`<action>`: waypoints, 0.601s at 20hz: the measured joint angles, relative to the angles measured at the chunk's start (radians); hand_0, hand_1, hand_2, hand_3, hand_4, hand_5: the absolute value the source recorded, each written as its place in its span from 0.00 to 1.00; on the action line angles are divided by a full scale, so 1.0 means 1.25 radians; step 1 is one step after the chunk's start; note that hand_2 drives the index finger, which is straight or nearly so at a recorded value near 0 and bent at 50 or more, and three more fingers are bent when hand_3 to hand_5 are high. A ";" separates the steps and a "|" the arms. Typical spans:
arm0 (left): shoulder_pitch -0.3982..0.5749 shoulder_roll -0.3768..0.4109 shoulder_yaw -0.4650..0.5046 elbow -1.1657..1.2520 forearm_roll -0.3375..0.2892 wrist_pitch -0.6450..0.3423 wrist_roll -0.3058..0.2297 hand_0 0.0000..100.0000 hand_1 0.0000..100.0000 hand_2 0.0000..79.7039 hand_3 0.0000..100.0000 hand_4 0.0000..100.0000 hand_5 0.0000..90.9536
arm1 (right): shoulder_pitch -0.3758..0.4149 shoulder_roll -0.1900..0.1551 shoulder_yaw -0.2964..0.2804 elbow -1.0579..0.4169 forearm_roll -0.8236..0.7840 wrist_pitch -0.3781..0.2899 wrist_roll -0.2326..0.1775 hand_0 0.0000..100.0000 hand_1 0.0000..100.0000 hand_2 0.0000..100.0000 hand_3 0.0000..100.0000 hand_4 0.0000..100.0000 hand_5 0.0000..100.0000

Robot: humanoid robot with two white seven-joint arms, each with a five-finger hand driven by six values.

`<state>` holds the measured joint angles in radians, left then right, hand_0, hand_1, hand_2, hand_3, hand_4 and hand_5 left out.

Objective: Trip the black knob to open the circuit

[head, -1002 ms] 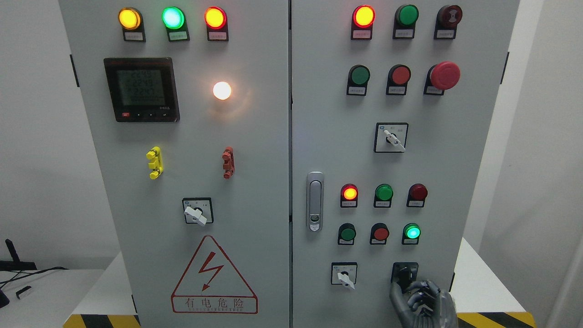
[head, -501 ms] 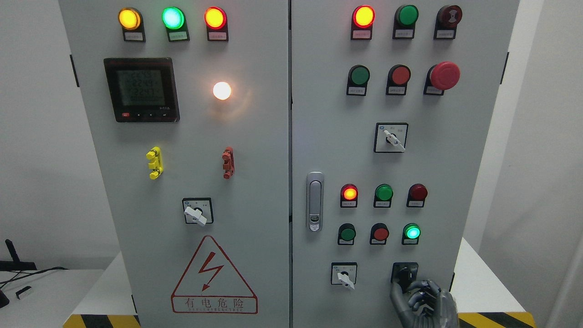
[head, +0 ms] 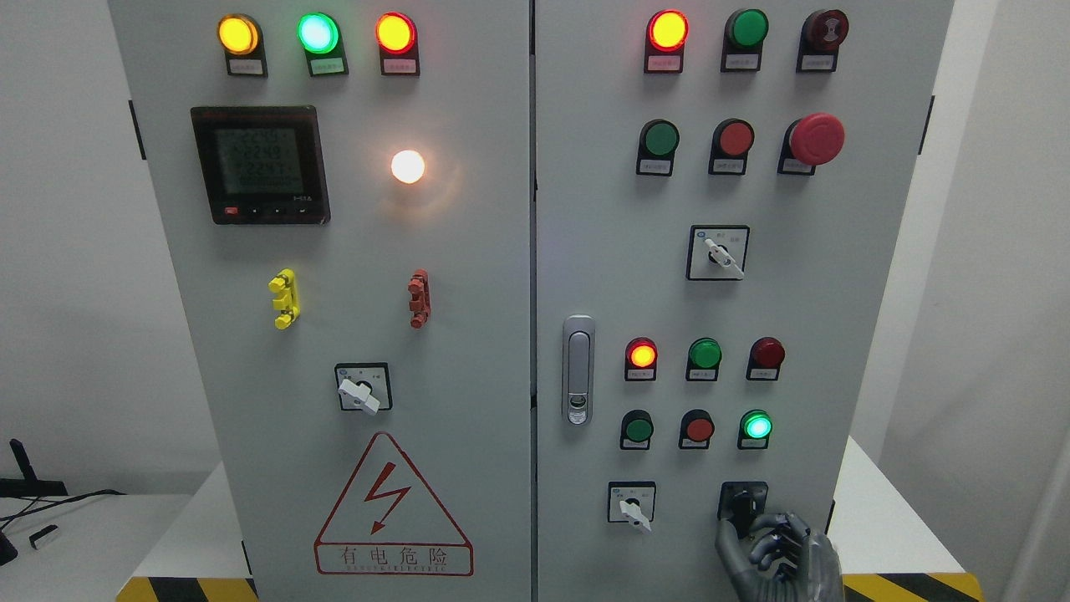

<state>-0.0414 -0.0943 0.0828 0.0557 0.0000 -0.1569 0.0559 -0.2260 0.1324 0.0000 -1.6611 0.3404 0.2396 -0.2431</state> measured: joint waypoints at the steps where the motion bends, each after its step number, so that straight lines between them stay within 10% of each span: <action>1: 0.000 0.000 0.000 0.000 0.000 0.000 0.000 0.12 0.39 0.00 0.00 0.00 0.00 | 0.000 0.000 0.000 0.000 0.002 0.000 0.000 0.28 0.74 0.55 0.83 0.85 0.96; 12: 0.000 0.000 0.000 0.000 0.000 0.000 0.000 0.12 0.39 0.00 0.00 0.00 0.00 | -0.001 -0.002 0.000 0.001 0.012 0.000 0.000 0.28 0.75 0.54 0.83 0.85 0.96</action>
<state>-0.0414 -0.0943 0.0828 0.0559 0.0000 -0.1569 0.0559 -0.2268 0.1301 0.0000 -1.6602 0.3552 0.2394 -0.2432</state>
